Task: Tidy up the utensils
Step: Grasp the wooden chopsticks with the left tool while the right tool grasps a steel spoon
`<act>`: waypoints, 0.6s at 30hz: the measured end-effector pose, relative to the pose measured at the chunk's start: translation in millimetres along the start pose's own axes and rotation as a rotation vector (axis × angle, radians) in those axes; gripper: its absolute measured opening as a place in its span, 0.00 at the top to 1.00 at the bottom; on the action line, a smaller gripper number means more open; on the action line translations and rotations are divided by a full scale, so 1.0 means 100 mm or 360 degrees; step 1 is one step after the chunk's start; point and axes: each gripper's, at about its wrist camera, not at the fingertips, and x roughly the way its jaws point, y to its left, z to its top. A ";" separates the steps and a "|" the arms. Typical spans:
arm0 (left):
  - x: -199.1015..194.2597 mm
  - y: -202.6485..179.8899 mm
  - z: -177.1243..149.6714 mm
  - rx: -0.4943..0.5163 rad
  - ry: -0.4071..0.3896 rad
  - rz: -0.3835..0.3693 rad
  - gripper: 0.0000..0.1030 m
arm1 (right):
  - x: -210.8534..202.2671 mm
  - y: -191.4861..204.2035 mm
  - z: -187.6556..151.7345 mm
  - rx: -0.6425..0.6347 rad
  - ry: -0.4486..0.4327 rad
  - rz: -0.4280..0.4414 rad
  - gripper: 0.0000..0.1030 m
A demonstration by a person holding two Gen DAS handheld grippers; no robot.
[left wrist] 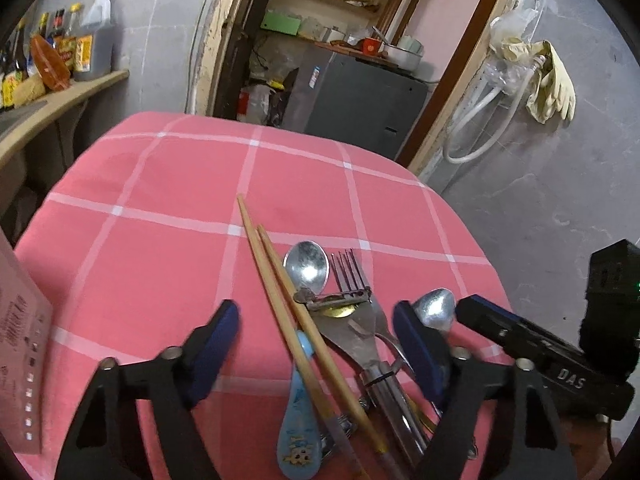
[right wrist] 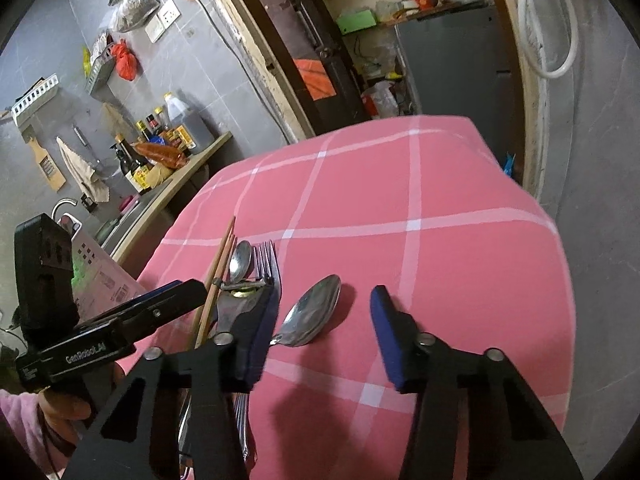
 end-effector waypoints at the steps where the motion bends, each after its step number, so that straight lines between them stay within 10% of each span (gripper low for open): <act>1: 0.02 0.01 0.00 -0.0016 0.0016 -0.0015 0.36 | 0.01 0.00 0.00 0.0003 0.0004 0.0005 0.65; 7: 0.20 0.10 -0.02 -0.0116 0.0147 -0.0057 0.63 | 0.10 -0.01 0.00 0.0000 0.0056 0.0027 0.75; 18: 0.25 0.19 -0.01 -0.0196 0.0196 -0.0108 0.83 | 0.23 -0.06 -0.01 0.0031 0.0152 0.0097 0.83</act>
